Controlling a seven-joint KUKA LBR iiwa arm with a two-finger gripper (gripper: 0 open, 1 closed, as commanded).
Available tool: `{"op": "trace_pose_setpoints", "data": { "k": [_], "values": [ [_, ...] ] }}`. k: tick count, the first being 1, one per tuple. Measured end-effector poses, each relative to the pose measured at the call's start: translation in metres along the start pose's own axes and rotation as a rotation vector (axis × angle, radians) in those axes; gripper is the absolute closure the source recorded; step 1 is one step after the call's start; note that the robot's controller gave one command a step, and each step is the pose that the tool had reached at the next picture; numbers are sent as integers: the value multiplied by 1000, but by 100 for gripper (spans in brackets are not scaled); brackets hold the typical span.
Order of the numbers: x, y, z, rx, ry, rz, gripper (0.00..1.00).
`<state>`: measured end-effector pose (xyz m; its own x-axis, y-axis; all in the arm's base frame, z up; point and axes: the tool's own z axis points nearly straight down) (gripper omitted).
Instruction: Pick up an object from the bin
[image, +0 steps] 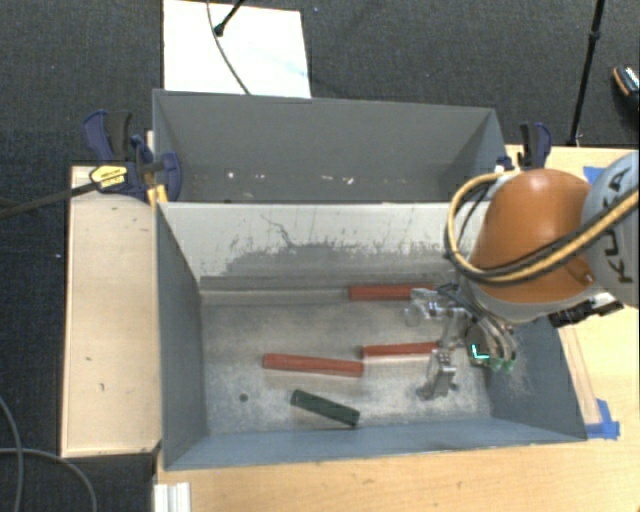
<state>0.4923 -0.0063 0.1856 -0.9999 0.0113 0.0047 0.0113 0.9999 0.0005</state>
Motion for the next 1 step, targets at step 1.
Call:
{"op": "trace_pose_setpoints", "data": {
  "k": [1],
  "values": [
    [-27,-7,119,0,0,21,0]
  ]
}}
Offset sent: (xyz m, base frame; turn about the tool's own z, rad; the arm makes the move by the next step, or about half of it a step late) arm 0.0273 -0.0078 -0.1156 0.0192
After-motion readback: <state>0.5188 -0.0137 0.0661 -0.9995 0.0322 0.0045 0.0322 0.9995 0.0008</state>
